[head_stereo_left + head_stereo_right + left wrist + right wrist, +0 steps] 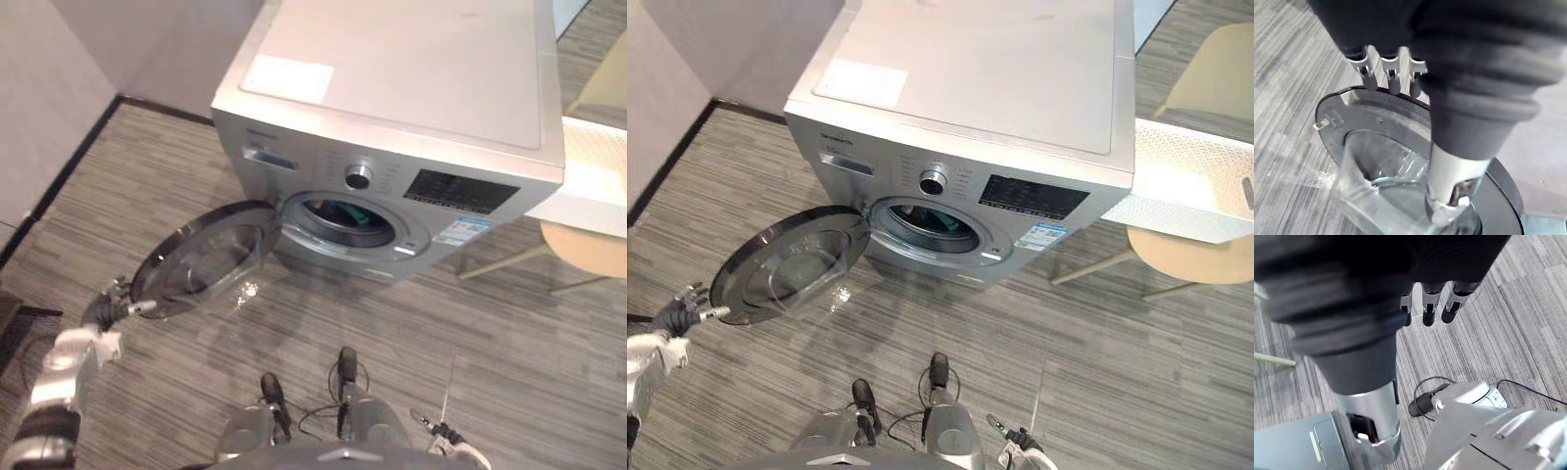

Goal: Pick up the laundry basket with both hands and put the clothes into the washing machine.

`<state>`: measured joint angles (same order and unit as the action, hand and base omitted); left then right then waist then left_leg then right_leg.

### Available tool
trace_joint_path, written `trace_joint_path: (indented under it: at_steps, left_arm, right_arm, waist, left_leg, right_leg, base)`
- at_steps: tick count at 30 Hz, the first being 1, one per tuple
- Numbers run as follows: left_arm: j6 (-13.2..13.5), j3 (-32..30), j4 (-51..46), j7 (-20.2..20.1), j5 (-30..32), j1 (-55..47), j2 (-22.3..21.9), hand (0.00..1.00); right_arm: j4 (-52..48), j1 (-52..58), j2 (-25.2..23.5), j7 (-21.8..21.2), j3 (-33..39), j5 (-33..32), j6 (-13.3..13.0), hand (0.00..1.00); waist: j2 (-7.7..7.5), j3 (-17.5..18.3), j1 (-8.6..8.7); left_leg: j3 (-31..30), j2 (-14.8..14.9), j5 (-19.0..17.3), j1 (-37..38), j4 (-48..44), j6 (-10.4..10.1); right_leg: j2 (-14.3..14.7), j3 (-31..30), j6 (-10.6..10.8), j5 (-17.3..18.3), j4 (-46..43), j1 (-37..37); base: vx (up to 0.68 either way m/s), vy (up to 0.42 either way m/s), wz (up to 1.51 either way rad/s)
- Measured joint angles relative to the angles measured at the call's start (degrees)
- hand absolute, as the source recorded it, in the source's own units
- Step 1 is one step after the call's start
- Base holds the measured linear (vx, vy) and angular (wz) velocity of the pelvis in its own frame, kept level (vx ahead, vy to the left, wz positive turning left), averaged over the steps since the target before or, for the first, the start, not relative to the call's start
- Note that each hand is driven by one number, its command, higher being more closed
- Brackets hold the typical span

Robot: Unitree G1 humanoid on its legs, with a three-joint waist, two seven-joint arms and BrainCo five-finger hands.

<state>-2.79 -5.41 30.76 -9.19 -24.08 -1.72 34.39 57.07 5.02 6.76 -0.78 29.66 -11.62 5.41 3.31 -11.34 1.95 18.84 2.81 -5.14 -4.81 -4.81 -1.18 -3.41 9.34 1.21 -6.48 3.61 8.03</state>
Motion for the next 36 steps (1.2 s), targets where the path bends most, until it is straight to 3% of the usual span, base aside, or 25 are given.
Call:
trace_joint_path:
  at_steps: [7, 14, 23, 25, 28, 32, 36]
  left_arm:
    - [-1.05, 8.95, -13.42, -1.75, -1.13, -8.28, -2.04, 0.0]
    - [-1.09, 19.22, -28.15, -3.6, -9.62, -8.65, -4.23, 0.0]
    - [0.73, 19.99, -32.82, -0.75, -11.76, -4.09, -8.24, 0.0]
    - [0.81, 18.16, -32.8, 0.31, -11.69, -4.1, -9.49, 0.0]
    - [1.03, 7.89, -30.89, 3.97, -9.4, -4.27, -13.53, 0.0]
    - [1.65, -4.19, -24.11, 10.37, -3.02, -2.88, -14.32, 0.0]
    - [1.99, -11.45, -16.68, 15.3, 1.84, 0.27, -14.2, 0.0]
  right_arm:
    - [0.08, 0.34, 0.76, -0.49, -1.53, 0.74, 0.03, 0.0]
    - [0.55, 0.65, 1.1, -0.48, -1.38, 0.75, 0.03, 0.0]
    - [2.83, 1.19, 1.04, -0.02, 0.94, 0.8, 0.01, 0.0]
    - [2.83, 1.36, 0.97, 0.0, 1.18, 0.8, 0.03, 0.0]
    - [2.82, 1.43, 0.45, 0.0, 1.46, 0.8, 0.05, 0.0]
    - [2.36, 1.43, 0.43, 0.2, 1.47, 0.79, 0.03, 0.0]
    - [2.08, 1.3, 0.28, 0.64, 1.45, 0.79, -0.04, 0.0]
  waist:
    - [0.86, 3.49, 0.15]
    - [0.89, 5.42, 2.61]
    - [0.58, 6.73, 4.23]
    - [0.55, 6.84, 4.36]
    - [0.26, 7.16, 4.11]
    - [0.14, 7.89, 3.23]
    - [-0.31, 7.78, 2.21]
  left_leg:
    - [-0.96, -0.4, 0.21, 1.59, 0.73, 0.28]
    - [-1.23, -1.24, 0.86, 2.09, 1.89, 0.62]
    - [1.53, -1.35, 0.57, 3.85, 2.18, 0.79]
    - [1.6, -1.45, 0.5, 3.95, 2.22, 0.78]
    - [1.55, -1.49, 0.39, 3.98, 2.24, 0.6]
    - [1.42, -1.62, 0.79, 4.21, 2.96, 0.82]
    - [0.59, -1.9, 1.38, 4.04, 3.8, 1.11]
  right_leg:
    - [-0.22, 0.87, 0.1, 0.06, 0.48, -1.88]
    - [-0.71, 0.42, 0.69, -0.3, 0.49, -1.78]
    - [-0.53, -2.62, 0.99, -0.86, 0.5, -1.91]
    - [-0.56, -2.75, 1.07, -0.91, 0.51, -1.96]
    - [-0.6, -2.71, 1.12, -1.17, 0.94, -2.2]
    - [-0.59, -2.59, 1.11, -1.18, 0.95, -2.2]
    - [-0.87, -1.79, 1.12, -1.18, 0.96, -2.1]
  base:
    - [0.0, 0.014, 0.08]
    - [-0.04, 0.024, 0.0]
    - [-0.02, 0.013, -0.16]
    - [-0.03, 0.01, -0.07]
    - [-0.02, 0.006, 0.0]
    - [0.0, 0.0, 0.0]
    - [-0.02, 0.008, 0.14]
